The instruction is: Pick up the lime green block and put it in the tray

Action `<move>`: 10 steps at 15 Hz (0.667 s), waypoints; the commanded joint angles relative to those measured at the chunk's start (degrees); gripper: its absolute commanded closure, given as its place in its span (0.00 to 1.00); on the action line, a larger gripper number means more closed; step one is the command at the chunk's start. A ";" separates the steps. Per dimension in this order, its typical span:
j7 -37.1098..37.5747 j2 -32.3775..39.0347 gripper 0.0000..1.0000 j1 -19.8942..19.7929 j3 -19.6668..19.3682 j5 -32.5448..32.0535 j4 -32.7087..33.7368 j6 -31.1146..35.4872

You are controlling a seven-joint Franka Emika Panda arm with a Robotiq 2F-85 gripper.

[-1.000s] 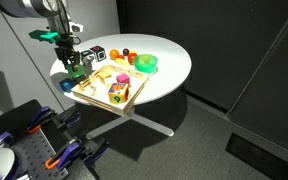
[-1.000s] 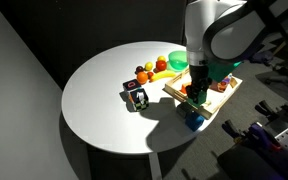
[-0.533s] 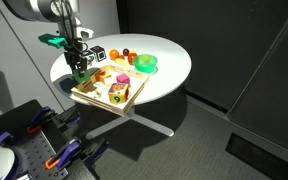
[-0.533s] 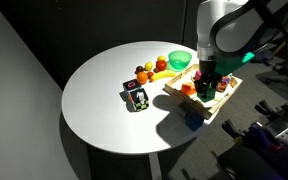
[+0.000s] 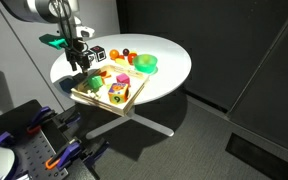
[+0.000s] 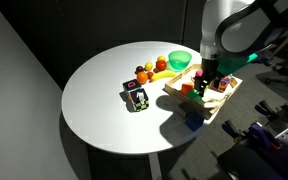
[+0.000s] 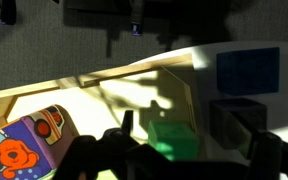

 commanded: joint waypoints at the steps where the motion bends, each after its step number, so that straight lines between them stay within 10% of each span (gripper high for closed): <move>1: 0.16 -4.56 0.00 0.56 1.13 0.90 -2.80 0.39; 10: -0.55 -11.46 0.00 1.84 4.27 4.50 -4.04 -6.45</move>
